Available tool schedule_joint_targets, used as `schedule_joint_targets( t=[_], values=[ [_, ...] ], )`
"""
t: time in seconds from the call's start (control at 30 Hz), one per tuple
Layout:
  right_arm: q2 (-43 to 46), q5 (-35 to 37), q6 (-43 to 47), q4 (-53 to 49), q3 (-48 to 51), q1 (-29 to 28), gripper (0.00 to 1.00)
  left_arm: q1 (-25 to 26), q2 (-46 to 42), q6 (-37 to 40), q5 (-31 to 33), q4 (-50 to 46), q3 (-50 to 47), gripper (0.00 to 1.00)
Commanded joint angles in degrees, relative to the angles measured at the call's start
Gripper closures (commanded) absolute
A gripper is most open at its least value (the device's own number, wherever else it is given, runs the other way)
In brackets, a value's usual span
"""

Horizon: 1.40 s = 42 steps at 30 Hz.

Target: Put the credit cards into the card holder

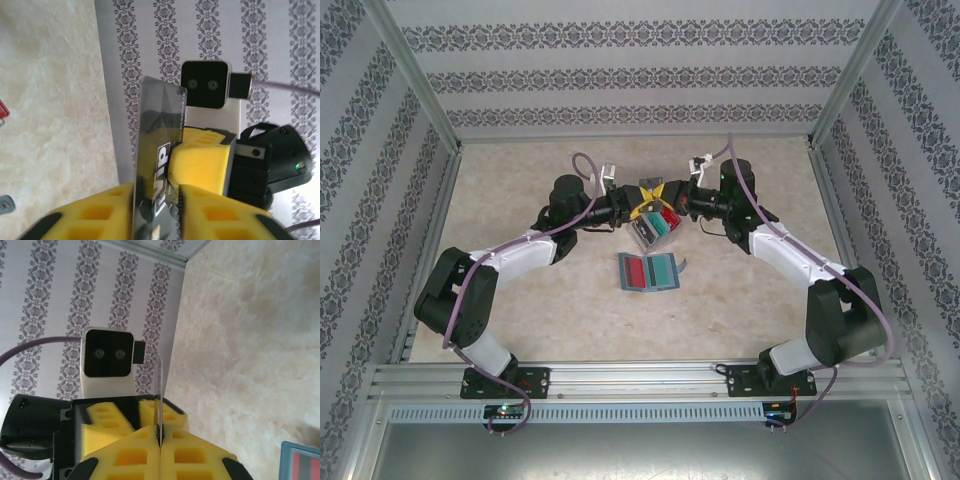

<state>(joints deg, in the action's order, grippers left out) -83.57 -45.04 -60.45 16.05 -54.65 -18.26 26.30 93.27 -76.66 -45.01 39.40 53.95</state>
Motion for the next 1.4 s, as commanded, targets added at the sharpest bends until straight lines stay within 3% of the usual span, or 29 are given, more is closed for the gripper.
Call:
schedule_joint_targets(
  t=[0.0,0.17,0.27,0.4,0.5,0.77,1.37],
  values=[
    [3.2,3.1,1.6,-1.1,3.0,2.1,1.00,0.7,-2.2,3.1,-0.2,-3.0,0.0,0.58],
    [6.5,3.5,4.3,-4.3,5.8,3.7,1.00,0.7,-4.2,6.8,1.2,-9.5,-1.7,0.50],
    [8.8,6.9,11.3,-12.9,6.5,3.7,1.00,0.9,-5.9,14.4,3.7,-24.1,-0.8,0.50],
    [9.5,23.5,27.7,-36.9,2.6,-1.3,1.00,2.8,-9.5,24.8,13.8,-46.4,0.3,0.48],
    [7.9,29.7,33.4,-42.5,2.8,-6.2,1.00,4.8,-9.9,31.5,20.6,-60.6,2.1,0.45],
    [4.4,32.2,32.9,-35.0,10.0,-9.0,1.00,6.4,-10.6,30.9,23.9,-60.7,-3.6,0.42],
    [-3.0,27.8,32.7,-27.3,11.4,-9.1,1.00,6.8,-2.0,33.2,19.3,-57.7,-1.9,0.60]
  ],
)
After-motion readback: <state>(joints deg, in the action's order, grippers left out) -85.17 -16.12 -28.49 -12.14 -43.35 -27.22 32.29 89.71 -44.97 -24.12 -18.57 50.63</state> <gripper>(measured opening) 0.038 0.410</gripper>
